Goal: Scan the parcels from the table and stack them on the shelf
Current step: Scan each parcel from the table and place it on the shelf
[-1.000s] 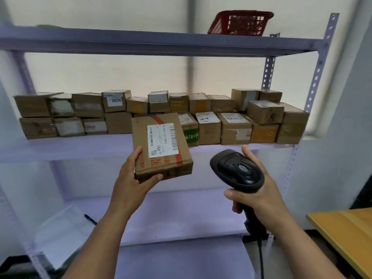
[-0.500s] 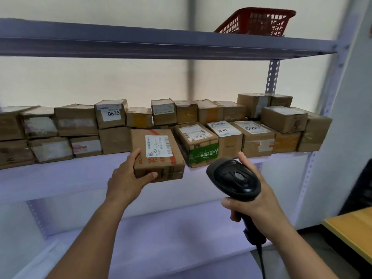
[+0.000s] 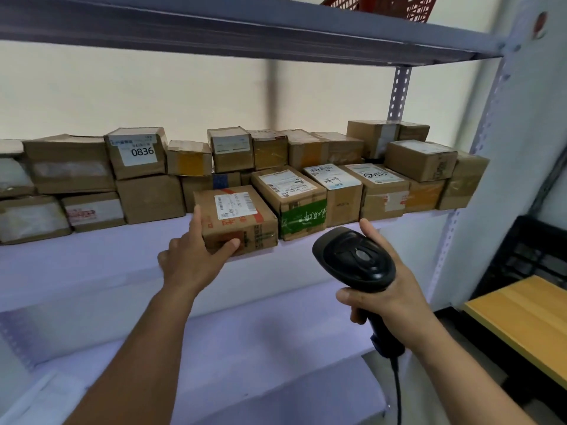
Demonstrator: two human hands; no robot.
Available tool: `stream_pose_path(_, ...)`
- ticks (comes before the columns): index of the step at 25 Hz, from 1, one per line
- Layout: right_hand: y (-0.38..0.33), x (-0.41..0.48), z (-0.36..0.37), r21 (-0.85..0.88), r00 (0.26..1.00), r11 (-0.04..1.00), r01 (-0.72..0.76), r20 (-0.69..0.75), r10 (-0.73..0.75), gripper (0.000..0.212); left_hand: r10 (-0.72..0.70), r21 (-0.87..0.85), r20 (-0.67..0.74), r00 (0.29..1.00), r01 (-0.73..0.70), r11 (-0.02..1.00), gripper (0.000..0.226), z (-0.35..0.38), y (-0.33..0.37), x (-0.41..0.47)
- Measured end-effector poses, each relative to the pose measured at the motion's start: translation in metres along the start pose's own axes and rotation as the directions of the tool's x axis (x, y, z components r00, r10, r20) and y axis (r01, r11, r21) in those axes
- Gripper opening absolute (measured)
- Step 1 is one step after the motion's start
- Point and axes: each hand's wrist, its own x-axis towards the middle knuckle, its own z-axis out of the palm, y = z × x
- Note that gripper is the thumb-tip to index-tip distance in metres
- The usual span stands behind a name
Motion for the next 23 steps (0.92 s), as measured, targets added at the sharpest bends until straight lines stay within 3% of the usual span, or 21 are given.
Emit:
stream_pose_path(4,0.003,-0.009,-0.008,0.000,1.000,1.000,-0.002,-0.002,0.002,0.100,-0.014,-0.091,-0.086,0.996,0.006,0.996,0.114,-0.002,0.007,-0.012)
stream_pose_path(8,0.002,-0.029,-0.029,0.006,1.000,1.000,0.016,-0.015,-0.016,0.100,0.069,-0.191,-0.327,0.942,-0.138,0.972,0.087,0.007,0.032,-0.061)
stream_pose_path(10,0.005,-0.043,-0.043,0.009,1.000,1.000,0.017,-0.022,-0.016,0.100,0.154,-0.224,-0.365,0.918,-0.247,0.943,0.072,0.020,0.050,-0.094)
stream_pose_path(15,0.020,-0.092,-0.088,0.031,1.000,0.999,-0.015,-0.025,0.015,0.101,0.215,-0.337,-0.163,0.963,-0.259,0.905,0.059,0.067,0.108,-0.167)
stream_pose_path(23,0.029,-0.188,-0.210,0.041,0.984,0.998,-0.055,-0.169,0.061,0.103,0.363,-0.391,-0.017,0.931,-0.341,0.855,0.061,0.125,0.233,-0.261)
